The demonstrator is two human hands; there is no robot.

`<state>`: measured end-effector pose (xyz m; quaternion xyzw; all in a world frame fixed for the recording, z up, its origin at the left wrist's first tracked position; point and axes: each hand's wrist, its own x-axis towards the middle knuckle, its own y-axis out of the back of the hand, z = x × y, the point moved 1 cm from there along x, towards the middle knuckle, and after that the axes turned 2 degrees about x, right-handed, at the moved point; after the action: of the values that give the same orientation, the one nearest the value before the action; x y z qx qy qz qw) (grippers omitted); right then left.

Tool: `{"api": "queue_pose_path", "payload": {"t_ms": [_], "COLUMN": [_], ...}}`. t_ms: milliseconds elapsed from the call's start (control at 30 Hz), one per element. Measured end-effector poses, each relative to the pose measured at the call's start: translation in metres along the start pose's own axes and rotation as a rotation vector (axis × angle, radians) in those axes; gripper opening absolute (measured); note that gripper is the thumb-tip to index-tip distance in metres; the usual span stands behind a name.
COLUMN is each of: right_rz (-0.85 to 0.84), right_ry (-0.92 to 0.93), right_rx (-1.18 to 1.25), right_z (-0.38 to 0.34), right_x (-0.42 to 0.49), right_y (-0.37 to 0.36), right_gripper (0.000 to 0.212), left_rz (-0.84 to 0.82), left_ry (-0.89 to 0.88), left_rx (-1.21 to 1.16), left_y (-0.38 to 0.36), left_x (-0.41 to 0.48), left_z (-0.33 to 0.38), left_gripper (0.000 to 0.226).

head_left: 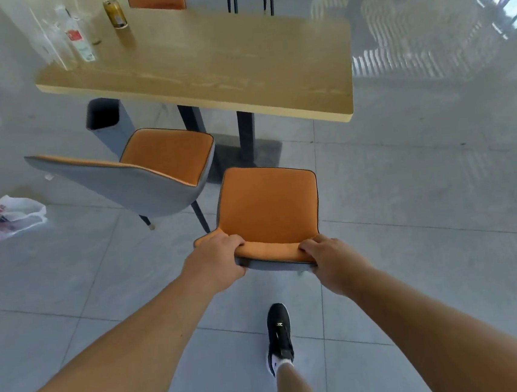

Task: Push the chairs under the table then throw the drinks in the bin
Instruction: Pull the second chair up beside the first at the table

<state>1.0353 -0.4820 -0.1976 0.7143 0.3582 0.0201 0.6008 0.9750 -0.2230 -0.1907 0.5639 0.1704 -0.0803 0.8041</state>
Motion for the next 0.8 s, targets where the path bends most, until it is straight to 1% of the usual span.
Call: {"api": "queue_pose_path", "payload": {"t_ms": [267, 367, 400, 467, 533, 567, 633, 733, 800], "right_rz": [0.005, -0.006, -0.056, -0.213, -0.35, -0.382, -0.35, -0.213, -0.172], "right_ry": [-0.024, -0.12, -0.18, -0.296, -0.349, -0.349, -0.299, -0.179, -0.171], "right_rx": [0.04, -0.015, -0.046, -0.123, -0.197, -0.211, -0.18, -0.108, -0.114], "right_z": [0.016, 0.023, 0.025, 0.02, 0.005, -0.007, -0.035, -0.084, -0.12], "right_x": [0.125, 0.164, 0.175, 0.189, 0.194, 0.197, 0.204, 0.222, 0.239], "right_y": [0.062, 0.086, 0.093, 0.103, 0.104, 0.1, 0.09, 0.075, 0.066], "right_gripper": [0.026, 0.031, 0.034, 0.044, 0.054, 0.056, 0.051, 0.037, 0.032], "left_rz": [-0.006, -0.013, -0.058, -0.189, -0.281, -0.301, -0.299, -0.243, -0.229], "left_ry": [-0.048, -0.06, -0.068, -0.086, -0.101, -0.098, -0.083, -0.078, -0.052], "left_rx": [-0.012, -0.036, -0.033, 0.021, 0.094, 0.099, 0.066, 0.09, 0.142], "left_y": [0.062, 0.083, 0.089, 0.097, 0.101, 0.103, 0.107, 0.123, 0.139], "left_x": [0.132, 0.172, 0.183, 0.197, 0.201, 0.202, 0.201, 0.203, 0.205], "left_z": [-0.023, -0.025, -0.026, -0.028, -0.037, -0.046, -0.073, -0.126, -0.174], "left_gripper": [0.045, 0.045, 0.049, 0.063, 0.078, 0.082, 0.083, 0.067, 0.06]}}
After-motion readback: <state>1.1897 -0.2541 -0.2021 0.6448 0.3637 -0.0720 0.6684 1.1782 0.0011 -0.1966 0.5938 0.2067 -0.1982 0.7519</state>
